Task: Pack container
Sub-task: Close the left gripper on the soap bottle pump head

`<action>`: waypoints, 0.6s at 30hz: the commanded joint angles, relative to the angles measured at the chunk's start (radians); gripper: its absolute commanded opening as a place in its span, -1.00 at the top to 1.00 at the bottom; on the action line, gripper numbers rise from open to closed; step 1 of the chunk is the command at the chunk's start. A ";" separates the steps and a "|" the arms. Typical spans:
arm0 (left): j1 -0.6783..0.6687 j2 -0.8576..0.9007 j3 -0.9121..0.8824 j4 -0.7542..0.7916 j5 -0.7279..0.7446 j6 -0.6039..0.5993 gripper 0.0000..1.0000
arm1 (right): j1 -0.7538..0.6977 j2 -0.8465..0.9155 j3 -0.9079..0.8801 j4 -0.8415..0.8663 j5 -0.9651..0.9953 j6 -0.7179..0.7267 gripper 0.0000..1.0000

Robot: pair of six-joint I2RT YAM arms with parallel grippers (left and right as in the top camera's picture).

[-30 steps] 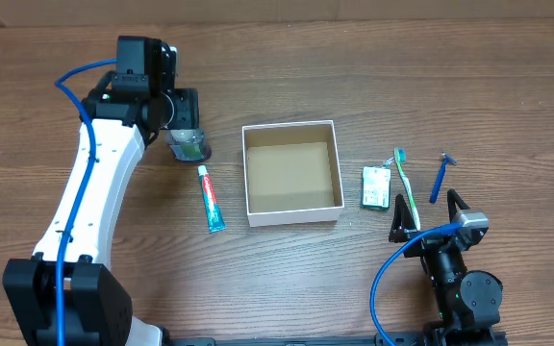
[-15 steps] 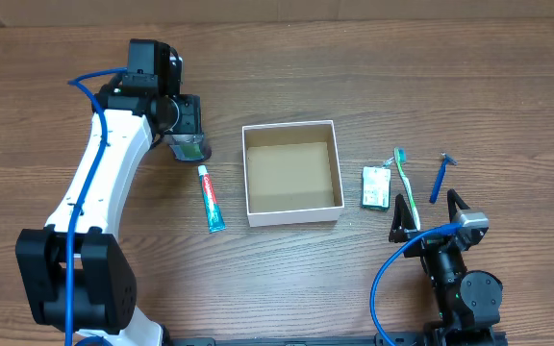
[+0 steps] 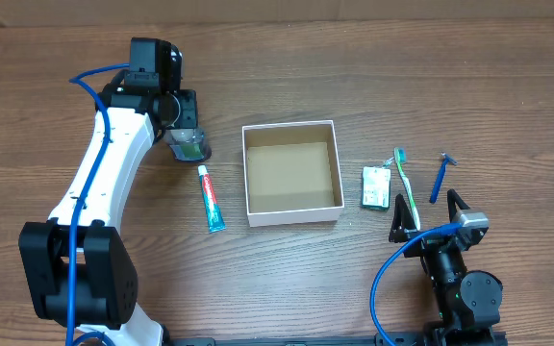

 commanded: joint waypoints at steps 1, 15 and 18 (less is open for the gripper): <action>0.006 0.014 0.000 0.002 -0.006 0.000 0.14 | -0.002 -0.010 -0.010 0.006 0.002 -0.004 -1.00; 0.005 0.030 -0.008 -0.001 -0.024 -0.041 -0.13 | -0.002 -0.010 -0.010 0.006 0.002 -0.004 -1.00; 0.005 0.031 -0.008 -0.003 -0.024 -0.041 -0.03 | -0.002 -0.010 -0.010 0.006 0.002 -0.004 -1.00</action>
